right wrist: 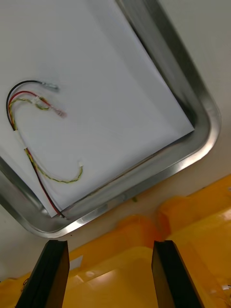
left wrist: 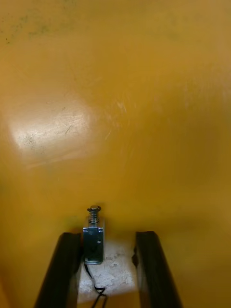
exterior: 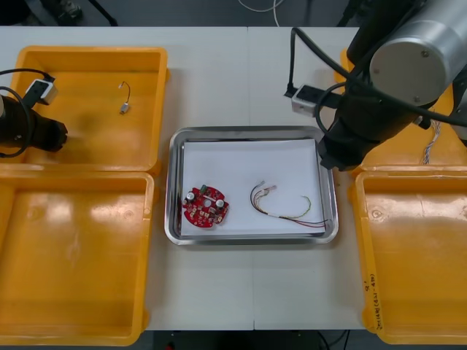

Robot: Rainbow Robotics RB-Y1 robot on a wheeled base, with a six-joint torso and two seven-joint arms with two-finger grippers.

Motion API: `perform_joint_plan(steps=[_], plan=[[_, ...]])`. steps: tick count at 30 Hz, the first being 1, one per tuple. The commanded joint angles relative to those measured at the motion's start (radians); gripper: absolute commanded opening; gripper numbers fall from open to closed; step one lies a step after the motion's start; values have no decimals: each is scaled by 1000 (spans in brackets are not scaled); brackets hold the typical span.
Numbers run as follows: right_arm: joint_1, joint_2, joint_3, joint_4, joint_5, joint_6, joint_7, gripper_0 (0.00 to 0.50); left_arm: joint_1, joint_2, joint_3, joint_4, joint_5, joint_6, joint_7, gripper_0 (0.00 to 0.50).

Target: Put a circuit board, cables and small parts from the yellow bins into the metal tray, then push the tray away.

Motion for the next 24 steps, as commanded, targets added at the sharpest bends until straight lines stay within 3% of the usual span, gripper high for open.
perform_joint_plan(steps=[1,7,16,24], plan=[[-43,-14,-121,-33,45,6,-28,500,-47,20,-16,-3,7,-13,-43,0],[-43,-28,-208,-19,82,6,-35,500,-44,20,-16,-4,6,-16,-45,0],[-44,-46,-340,121,97,6,-49,500,-45,21,-16,-21,7,-8,-32,0],[-92,-51,-421,271,186,6,-46,500,-45,21,12,-139,-26,117,83,0]])
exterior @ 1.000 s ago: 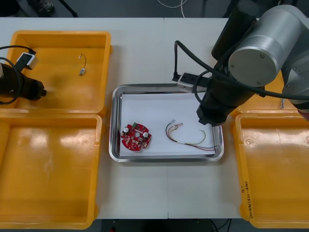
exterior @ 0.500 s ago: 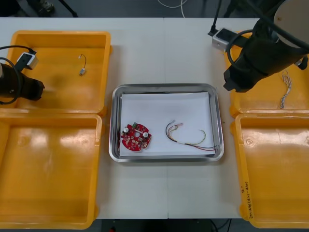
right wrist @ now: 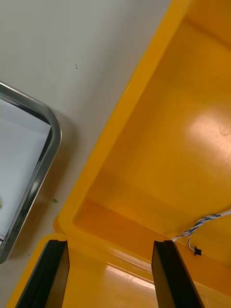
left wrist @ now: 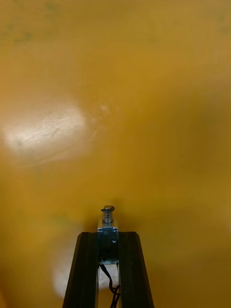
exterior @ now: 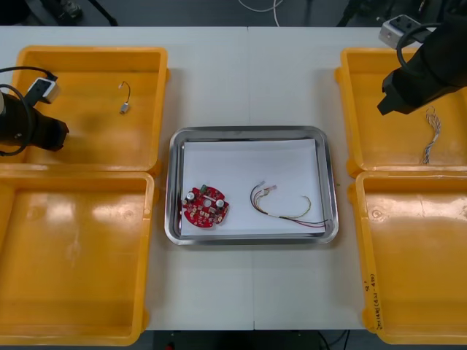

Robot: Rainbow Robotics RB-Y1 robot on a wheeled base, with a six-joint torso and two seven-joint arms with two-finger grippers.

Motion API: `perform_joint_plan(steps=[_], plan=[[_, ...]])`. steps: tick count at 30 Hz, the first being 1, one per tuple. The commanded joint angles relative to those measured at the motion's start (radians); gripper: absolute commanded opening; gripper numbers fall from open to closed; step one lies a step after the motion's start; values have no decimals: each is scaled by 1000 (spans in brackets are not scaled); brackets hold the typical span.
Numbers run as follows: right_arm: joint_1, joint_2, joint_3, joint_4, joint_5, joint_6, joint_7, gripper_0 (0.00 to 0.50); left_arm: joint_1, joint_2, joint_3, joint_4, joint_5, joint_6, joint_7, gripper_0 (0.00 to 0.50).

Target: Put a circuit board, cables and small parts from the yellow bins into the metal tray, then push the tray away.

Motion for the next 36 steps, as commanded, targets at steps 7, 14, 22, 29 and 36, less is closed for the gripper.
perform_joint_plan(steps=[7,14,22,29,36], plan=[[-135,-40,-109,225,140,4,-14,500,-45,21,15,-265,-92,230,236,0],[-175,-40,-161,377,217,4,-6,500,-45,7,17,-400,-111,359,372,0],[-195,-50,-236,541,261,-78,-5,500,-45,-83,17,-588,-208,526,535,0],[-203,-60,-250,653,287,-197,-17,500,-45,-189,-20,-728,-306,634,658,0],[-240,-62,-253,807,319,-309,-35,500,-45,-264,-125,-808,-380,649,796,0]])
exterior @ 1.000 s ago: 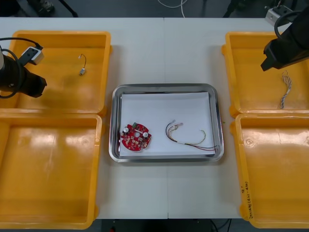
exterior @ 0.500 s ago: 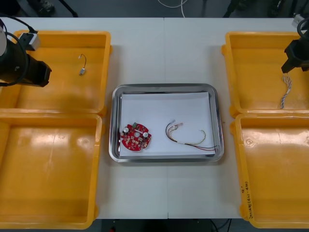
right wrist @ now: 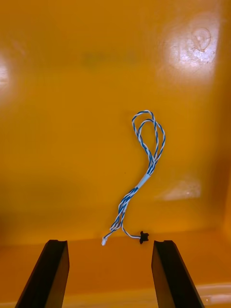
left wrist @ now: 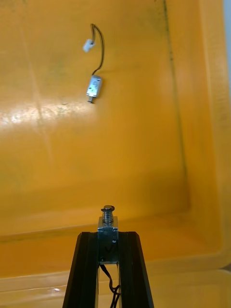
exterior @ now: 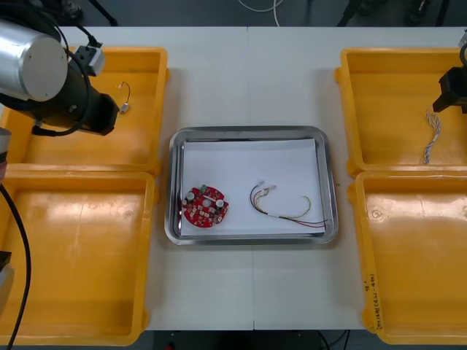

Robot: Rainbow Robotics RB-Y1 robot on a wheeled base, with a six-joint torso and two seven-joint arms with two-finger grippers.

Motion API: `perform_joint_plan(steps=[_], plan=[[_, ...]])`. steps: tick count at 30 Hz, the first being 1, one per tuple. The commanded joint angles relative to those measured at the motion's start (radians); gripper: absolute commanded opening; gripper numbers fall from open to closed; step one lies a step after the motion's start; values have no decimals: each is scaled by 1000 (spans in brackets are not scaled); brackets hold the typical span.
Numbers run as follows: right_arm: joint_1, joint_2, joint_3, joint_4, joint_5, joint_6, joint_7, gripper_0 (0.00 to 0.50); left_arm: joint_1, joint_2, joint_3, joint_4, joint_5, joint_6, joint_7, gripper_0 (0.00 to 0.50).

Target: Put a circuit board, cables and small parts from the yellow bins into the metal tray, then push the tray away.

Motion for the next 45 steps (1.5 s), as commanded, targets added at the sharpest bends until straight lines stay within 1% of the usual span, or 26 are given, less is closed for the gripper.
perform_joint_plan(steps=[1,3,10,14,19,22,30,37,40,45], plan=[[-78,-47,-30,82,25,-64,-37,500,-44,-56,-90,-73,-52,8,237,0],[-79,-47,-31,114,31,-98,-45,500,-44,-73,-130,-96,-72,8,288,1],[-79,-44,-38,194,37,-183,-74,500,-44,-99,-250,-135,-87,-4,412,0],[-81,-38,-41,248,37,-251,-89,500,-46,-106,-333,-137,-101,-50,498,0],[-91,-36,-41,318,37,-334,-101,500,-46,-106,-405,-128,-101,-111,560,0],[-108,-36,-41,387,38,-403,-101,500,-46,-106,-455,-102,-99,-180,609,1],[-116,-36,-41,470,38,-467,-106,500,-46,-106,-529,-20,-104,-294,644,1],[-162,-36,-41,581,40,-545,-109,500,-44,-106,-570,64,-106,-388,661,5],[-168,-36,-47,605,40,-562,-111,500,-44,-106,-584,98,-109,-423,668,5],[-168,-32,-51,611,40,-552,-121,500,-46,-106,-606,148,-109,-475,679,6]])
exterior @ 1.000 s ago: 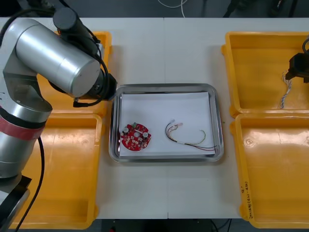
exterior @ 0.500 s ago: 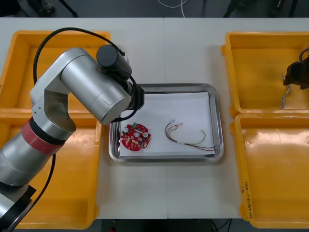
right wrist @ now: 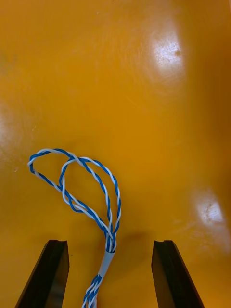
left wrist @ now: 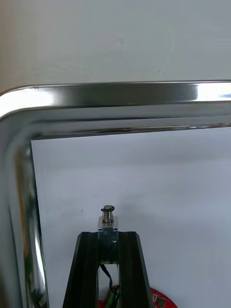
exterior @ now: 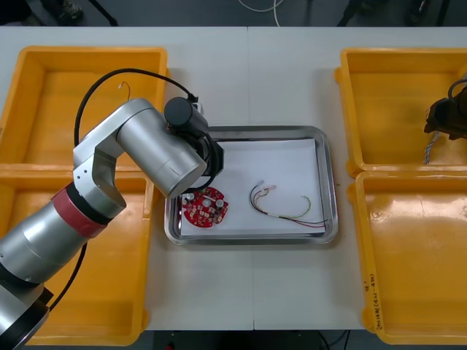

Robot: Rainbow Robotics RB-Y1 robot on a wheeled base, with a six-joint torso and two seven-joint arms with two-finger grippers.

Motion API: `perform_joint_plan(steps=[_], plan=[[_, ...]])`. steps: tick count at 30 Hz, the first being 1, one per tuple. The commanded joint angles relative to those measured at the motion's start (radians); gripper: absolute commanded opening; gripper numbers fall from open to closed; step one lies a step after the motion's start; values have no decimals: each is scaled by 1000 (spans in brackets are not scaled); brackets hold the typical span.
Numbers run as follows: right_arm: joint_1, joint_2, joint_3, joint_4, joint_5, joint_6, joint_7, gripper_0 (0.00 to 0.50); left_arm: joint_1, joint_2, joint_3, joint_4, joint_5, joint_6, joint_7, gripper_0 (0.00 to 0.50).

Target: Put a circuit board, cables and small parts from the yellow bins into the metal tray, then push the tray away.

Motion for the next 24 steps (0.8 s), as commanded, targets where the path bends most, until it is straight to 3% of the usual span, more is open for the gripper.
perform_joint_plan(steps=[1,8,10,12,13,14,16,19,20,21,23,24], plan=[[-55,-30,-35,0,9,0,-54,500,-44,-20,-31,27,-13,-51,23,6],[-53,-28,-58,45,9,-12,-54,500,-46,-23,-37,33,-10,-64,35,7],[-53,-28,-58,57,9,-20,-52,500,-46,-23,-37,33,-9,-68,40,39],[-53,-27,-58,74,6,-31,-51,500,-44,-25,-37,33,-9,-73,43,219],[-53,-25,-60,86,5,-44,-49,500,-44,-25,-37,33,-9,-76,44,341],[-53,-25,-58,97,0,-57,-49,500,-44,-25,-37,33,-10,-77,46,419],[-53,-22,-60,111,-6,-78,-45,500,-46,-23,-37,33,-9,-81,50,500],[-53,-20,-58,118,-6,-90,-45,500,-46,-25,-37,33,-10,-84,58,500],[-53,-20,-58,118,-6,-90,-45,483,-46,-25,-37,33,-12,-84,60,500],[-53,-20,-60,118,-6,-90,-45,424,-46,-23,-37,31,-12,-84,61,500],[-53,-19,-58,118,-6,-90,-46,285,-46,-23,-37,30,-18,-84,64,500],[-53,-19,-60,118,-6,-90,-45,181,-46,-23,-37,25,-22,-82,66,500]])
